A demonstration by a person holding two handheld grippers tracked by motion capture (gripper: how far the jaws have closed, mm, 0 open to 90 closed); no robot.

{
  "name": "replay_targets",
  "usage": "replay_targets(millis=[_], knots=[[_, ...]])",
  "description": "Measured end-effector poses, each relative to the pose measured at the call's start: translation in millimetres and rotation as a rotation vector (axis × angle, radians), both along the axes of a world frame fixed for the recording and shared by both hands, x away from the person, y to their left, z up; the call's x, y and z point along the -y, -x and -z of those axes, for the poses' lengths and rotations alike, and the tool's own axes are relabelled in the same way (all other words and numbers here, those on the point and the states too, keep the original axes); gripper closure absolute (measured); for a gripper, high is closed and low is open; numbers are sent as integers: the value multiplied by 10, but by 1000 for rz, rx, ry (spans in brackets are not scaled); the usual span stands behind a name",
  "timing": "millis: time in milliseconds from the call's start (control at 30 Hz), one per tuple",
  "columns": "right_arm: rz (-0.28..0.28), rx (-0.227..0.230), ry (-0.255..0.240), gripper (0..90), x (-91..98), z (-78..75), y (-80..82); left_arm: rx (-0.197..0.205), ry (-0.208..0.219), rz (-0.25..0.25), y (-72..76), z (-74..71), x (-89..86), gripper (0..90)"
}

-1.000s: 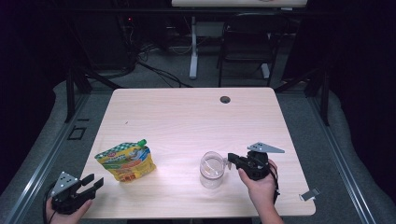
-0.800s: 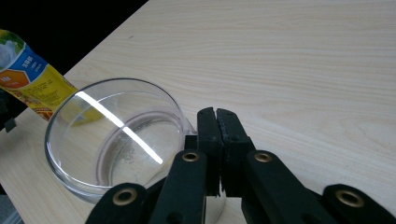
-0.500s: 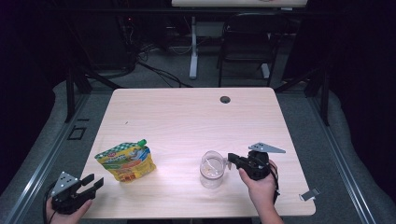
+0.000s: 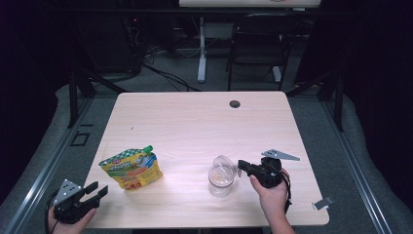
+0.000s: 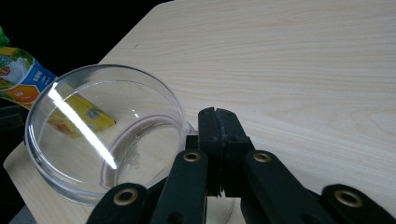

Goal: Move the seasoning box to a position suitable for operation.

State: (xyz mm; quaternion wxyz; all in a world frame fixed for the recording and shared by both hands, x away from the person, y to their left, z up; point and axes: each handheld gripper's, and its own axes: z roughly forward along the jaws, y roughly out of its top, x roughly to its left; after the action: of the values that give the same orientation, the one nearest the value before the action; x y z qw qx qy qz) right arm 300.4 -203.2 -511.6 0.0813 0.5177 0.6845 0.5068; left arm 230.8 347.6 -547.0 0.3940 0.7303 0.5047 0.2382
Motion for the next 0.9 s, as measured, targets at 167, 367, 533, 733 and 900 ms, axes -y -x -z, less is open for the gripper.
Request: replay_targets(millis=[167, 367, 533, 733, 900], knots=[[8, -12, -39, 898, 24, 38, -3, 0, -2, -1, -1, 2, 1, 554], [23, -62, -86, 871, 73, 126, -13, -2, -4, -3, 1, 0, -6, 554], [28, -89, -174, 859, 117, 175, -36, -2, -3, -2, -2, 4, -6, 554], [35, -92, -168, 841, 128, 191, -39, -3, -7, -2, 0, 2, -10, 553], [49, -81, -143, 830, 144, 189, -25, -4, -6, -2, -1, 5, -6, 554]])
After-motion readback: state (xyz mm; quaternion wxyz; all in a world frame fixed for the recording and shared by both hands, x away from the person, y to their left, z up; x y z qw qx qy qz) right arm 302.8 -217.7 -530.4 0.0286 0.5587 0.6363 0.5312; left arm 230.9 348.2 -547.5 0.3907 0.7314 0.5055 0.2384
